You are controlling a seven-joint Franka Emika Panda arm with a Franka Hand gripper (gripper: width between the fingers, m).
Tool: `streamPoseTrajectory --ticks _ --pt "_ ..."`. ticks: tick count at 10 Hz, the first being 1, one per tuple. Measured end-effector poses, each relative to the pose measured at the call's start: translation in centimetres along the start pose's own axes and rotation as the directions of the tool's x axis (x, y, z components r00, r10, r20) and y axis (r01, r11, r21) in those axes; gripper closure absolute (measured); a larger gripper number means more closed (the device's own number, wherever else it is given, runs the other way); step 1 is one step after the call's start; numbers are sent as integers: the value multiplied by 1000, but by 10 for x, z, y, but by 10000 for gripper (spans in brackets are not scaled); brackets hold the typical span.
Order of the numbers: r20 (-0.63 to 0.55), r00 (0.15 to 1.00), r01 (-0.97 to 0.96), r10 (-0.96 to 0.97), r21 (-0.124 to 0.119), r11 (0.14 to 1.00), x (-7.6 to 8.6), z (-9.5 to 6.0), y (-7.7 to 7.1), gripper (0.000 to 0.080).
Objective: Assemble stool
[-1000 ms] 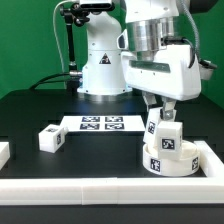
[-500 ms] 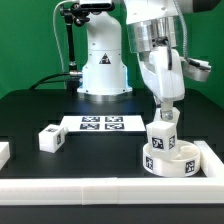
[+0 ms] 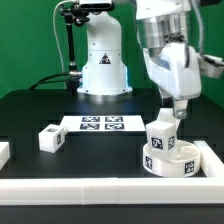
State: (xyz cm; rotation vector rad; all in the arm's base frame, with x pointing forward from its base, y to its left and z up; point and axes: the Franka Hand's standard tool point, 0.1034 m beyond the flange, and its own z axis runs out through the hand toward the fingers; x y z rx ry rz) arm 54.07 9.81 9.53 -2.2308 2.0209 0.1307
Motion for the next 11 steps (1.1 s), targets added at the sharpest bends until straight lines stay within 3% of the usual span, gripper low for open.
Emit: streamPoseTrajectory --ticks 2,5,7,11 --pt "4 999 33 -33 3 999 -3 -1 0 158" --pt "0 963 268 -268 0 963 -2 0 0 150" --pt "-16 869 495 -495 -18 869 0 1 1 150" --pt "-16 643 766 -766 -22 643 -2 -2 -2 150"
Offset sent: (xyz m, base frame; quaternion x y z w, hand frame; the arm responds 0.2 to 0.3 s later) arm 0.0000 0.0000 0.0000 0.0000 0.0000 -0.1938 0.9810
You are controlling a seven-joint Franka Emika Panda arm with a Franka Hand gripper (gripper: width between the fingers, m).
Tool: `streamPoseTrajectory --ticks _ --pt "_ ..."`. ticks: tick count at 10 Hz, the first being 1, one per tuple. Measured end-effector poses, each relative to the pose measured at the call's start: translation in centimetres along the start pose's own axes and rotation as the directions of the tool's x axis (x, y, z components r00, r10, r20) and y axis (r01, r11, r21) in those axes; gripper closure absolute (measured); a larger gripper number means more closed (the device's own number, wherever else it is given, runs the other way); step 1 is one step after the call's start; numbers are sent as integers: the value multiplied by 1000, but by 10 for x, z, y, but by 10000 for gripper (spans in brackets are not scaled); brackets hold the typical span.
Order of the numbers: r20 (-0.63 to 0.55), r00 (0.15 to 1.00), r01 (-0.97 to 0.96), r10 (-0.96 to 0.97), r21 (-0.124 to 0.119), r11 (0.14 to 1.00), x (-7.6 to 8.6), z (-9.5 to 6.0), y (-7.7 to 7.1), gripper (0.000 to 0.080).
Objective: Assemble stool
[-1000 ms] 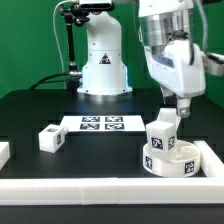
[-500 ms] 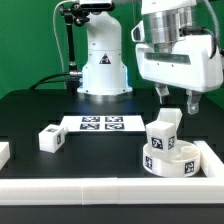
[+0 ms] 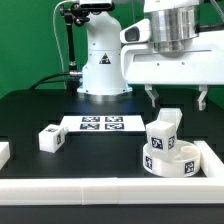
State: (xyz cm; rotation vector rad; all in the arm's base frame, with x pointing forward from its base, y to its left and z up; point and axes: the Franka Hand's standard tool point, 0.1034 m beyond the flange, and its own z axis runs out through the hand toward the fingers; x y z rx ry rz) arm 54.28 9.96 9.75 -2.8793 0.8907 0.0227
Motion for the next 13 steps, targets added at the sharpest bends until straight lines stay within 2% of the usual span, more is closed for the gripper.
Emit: streamPoseTrajectory --ticks 3,7,11,13 --pt "2 959 284 -284 0 959 0 0 2 150" --pt "6 792 611 -610 -4 792 -2 3 4 150" --pt "13 660 751 -751 -17 660 1 3 8 150" --pt "31 434 901 -900 -38 433 2 4 9 150"
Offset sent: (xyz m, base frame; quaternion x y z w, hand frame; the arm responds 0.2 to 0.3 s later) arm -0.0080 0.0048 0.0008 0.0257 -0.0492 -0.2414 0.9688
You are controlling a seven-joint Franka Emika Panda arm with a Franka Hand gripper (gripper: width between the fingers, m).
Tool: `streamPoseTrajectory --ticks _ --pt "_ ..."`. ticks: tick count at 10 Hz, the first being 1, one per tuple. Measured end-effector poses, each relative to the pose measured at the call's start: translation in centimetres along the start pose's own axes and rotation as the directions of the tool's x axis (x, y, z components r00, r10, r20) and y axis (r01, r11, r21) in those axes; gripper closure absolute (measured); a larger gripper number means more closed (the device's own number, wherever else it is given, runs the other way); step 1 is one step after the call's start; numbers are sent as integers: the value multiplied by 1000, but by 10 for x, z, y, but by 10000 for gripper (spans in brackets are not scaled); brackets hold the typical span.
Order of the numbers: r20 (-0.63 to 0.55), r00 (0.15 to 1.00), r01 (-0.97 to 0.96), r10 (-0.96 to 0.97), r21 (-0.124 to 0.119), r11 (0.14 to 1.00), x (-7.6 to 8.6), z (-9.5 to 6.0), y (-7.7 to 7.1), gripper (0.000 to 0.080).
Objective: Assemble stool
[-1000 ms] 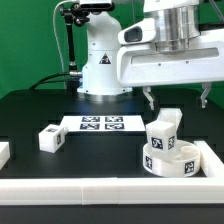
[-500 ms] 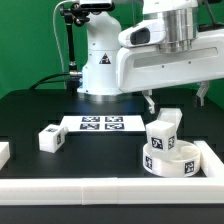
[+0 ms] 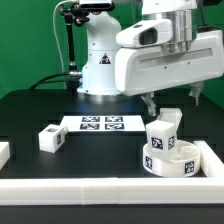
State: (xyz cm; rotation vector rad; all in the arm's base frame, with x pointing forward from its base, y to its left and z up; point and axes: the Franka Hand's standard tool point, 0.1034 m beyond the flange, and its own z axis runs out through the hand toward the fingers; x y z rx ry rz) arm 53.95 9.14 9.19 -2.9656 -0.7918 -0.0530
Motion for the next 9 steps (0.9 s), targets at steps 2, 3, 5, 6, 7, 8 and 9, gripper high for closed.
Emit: streamPoseTrajectory --ticks 2,3,5,6,7,8,9 --pt "13 985 172 -171 -11 985 -1 0 2 150" --pt "20 975 223 -223 -15 975 -2 -1 4 150" --pt "37 928 373 -372 -24 928 -3 -1 7 150" --pt "45 897 441 -439 -25 897 -4 0 8 150" --pt "59 856 516 -514 -25 856 -5 1 9 150" --pt "73 802 596 -593 -22 803 -7 3 11 150" --pt "80 779 626 -622 -20 780 -7 4 12 150"
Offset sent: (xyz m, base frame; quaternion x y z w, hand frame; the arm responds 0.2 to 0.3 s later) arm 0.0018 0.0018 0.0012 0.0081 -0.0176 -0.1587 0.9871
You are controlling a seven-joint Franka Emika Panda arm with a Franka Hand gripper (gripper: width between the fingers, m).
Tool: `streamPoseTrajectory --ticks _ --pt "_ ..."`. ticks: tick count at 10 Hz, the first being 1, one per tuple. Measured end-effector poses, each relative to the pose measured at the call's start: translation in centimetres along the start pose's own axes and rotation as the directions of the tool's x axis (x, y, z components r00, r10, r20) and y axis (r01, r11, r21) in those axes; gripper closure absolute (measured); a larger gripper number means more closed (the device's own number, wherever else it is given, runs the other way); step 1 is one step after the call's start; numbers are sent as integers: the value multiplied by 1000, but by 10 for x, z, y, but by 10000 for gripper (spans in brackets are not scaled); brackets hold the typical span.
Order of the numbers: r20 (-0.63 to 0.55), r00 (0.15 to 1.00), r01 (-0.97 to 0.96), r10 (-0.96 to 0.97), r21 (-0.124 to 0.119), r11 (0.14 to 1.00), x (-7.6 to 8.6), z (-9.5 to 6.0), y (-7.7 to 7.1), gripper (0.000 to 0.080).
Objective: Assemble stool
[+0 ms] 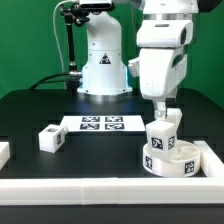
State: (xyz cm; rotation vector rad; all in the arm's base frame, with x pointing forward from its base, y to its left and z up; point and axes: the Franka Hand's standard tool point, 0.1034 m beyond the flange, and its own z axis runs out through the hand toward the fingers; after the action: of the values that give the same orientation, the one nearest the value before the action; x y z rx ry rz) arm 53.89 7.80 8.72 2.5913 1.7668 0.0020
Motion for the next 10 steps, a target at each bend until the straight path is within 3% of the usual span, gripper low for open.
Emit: streamPoseTrajectory --ticks 2,6,8,10 --pt "22 991 132 -132 1 991 -4 3 -1 150" --pt "32 993 110 -110 3 994 -7 8 -1 159" --pt "32 994 108 -108 3 994 -8 8 -1 460" --pt "33 998 57 -57 3 998 -9 8 -1 458"
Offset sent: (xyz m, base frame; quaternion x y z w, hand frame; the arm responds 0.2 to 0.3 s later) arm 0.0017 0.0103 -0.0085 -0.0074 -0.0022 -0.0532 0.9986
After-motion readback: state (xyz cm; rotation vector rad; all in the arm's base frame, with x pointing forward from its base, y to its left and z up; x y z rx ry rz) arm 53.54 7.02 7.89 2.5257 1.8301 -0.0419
